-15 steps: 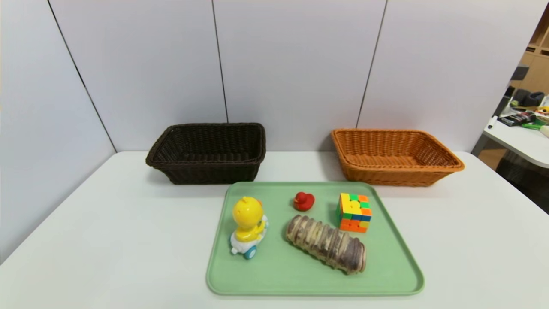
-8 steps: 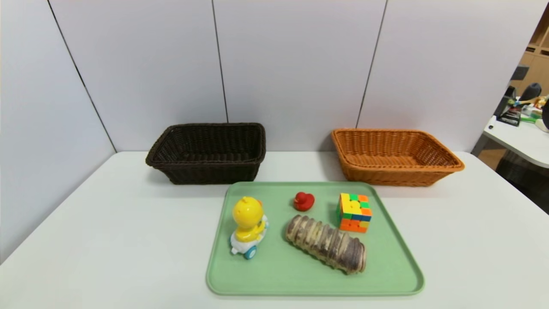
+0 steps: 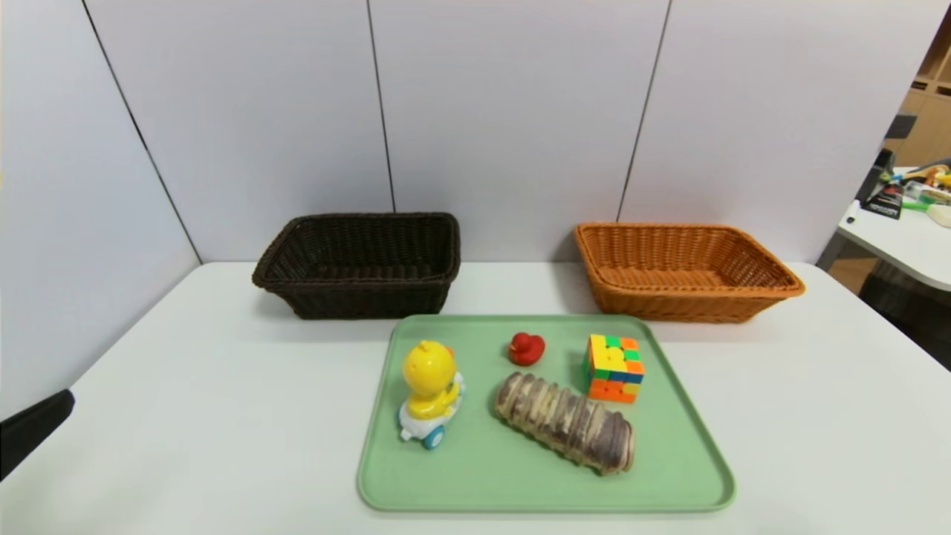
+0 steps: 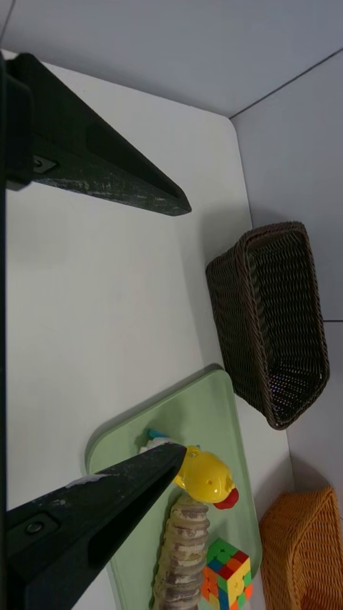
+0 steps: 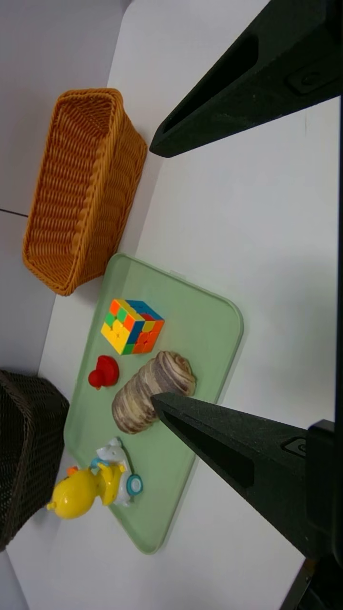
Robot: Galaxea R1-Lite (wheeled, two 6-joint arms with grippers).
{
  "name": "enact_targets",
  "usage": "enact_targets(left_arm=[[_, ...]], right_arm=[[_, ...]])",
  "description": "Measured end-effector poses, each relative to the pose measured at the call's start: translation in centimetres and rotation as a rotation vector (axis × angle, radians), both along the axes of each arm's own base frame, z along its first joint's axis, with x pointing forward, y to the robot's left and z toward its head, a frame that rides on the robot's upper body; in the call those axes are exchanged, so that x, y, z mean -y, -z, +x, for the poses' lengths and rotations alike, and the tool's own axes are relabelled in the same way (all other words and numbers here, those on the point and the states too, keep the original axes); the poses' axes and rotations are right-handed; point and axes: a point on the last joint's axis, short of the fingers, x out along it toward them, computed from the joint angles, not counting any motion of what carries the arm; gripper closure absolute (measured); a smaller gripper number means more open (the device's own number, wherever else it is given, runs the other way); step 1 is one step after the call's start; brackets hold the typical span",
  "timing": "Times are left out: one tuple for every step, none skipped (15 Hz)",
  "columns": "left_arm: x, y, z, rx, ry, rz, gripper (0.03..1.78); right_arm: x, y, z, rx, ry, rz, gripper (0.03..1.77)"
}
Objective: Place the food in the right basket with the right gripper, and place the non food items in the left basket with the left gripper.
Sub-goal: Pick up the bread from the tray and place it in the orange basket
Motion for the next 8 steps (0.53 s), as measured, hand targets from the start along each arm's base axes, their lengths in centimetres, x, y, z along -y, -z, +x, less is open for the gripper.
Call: enact_targets(left_arm=[[0.0,0.0,1.1,-0.011,0.012,-0.003,0.12],[0.0,-0.1,2.1,-0.021,0.022,-0.005,0.12],[0.1,-0.1,3.1,-0.030,0.031,-0.010,0.12],[0.1,-0.1,4.1,-0.043,0.037,-0.015,0.12],[0.2,0.0,4.9,-0.059,0.040,-0.019,0.12],[0.2,0.2,5.6,-0.082,0.039,-0.023,0.12],[0.2,0.4,6.2,-0.107,0.040,-0.026,0.12],[0.3,0.6,6.7,-0.129,0.045,-0.026,0.12]], right_arm=[[0.0,-0.1,0.4,-0.012,0.004,-0.014,0.10],[0.0,-0.1,0.8,-0.023,0.007,-0.029,0.10],[0.1,-0.1,1.4,-0.036,0.005,-0.042,0.10],[0.1,-0.2,1.9,-0.048,0.002,-0.050,0.10],[0.1,-0.3,2.4,-0.064,-0.004,-0.054,0.10],[0.1,-0.5,2.9,-0.076,-0.011,-0.054,0.10],[0.0,-0.7,3.4,-0.088,-0.018,-0.054,0.10],[0.0,-0.7,3.9,-0.105,-0.028,-0.054,0.10]])
